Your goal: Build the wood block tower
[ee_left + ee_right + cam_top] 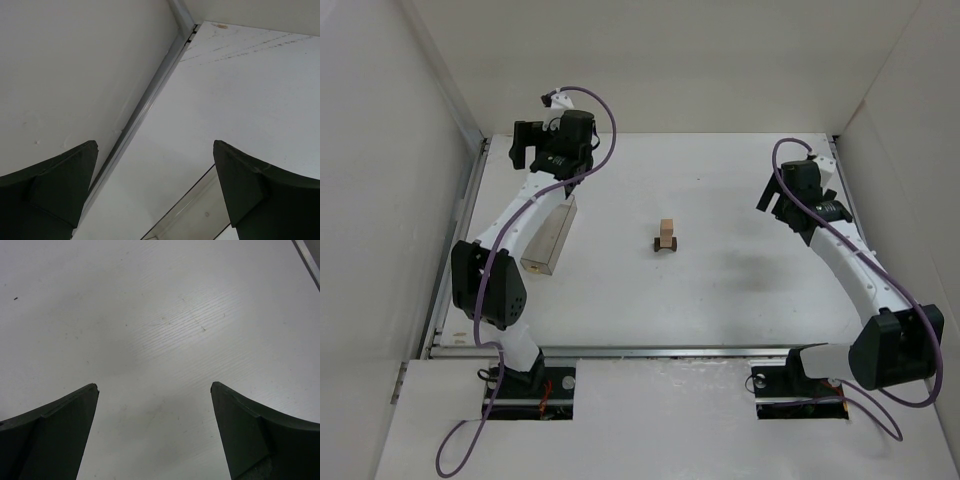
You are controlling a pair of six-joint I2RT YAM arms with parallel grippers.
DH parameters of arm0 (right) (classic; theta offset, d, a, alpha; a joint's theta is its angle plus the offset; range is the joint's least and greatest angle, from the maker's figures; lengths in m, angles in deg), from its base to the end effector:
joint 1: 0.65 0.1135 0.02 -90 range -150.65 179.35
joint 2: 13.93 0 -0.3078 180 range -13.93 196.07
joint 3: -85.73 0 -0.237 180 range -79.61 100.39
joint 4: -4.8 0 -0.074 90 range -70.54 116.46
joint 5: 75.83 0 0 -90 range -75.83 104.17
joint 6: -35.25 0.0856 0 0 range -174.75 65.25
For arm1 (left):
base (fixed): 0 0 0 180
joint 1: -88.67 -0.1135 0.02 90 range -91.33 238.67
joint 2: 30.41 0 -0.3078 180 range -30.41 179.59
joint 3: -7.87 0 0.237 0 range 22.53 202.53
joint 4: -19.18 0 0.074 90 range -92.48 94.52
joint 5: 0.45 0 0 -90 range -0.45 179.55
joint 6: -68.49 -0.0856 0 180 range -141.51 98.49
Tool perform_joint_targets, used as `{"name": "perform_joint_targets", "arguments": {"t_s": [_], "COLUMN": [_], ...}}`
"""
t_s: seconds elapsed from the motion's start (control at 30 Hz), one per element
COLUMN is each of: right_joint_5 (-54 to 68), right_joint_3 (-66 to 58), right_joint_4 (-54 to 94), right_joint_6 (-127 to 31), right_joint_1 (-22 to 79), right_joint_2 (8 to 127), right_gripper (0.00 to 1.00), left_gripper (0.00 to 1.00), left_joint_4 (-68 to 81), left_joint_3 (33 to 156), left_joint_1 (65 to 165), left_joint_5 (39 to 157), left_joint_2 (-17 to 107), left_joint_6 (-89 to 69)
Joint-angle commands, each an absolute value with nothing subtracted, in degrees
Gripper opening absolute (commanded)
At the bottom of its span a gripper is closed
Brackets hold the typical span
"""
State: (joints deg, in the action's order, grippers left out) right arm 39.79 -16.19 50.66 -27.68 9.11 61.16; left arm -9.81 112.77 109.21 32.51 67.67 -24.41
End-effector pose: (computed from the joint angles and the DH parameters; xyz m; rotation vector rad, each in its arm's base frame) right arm 0.2904 0.0124 0.3204 0.5532 2.1674 -0.1735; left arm 0.4094 -0.0767 0.4009 -0.2674 1.8218 0.7504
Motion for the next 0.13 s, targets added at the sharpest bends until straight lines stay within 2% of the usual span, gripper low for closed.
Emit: {"name": "perform_joint_targets", "arguments": {"t_s": [0.0,0.1], "right_joint_5": [40.45,39.39], "right_joint_3": [-14.39,-15.97], "right_joint_4": [50.66,48.13], "right_joint_6": [-26.98,-28.38], "right_joint_1": [8.75,8.75], "right_joint_2": [60.34,57.62], "right_gripper": [1.00,1.00], "left_gripper": [1.00,1.00], "left_joint_4": [-8.14,-8.14], "left_joint_3": [113.85,113.85], "left_joint_1": [109.41,109.41], "left_joint_5": [31.72,32.24], "left_joint_2": [66.01,66.01], "left_joint_6": [-23.62,-23.62]}}
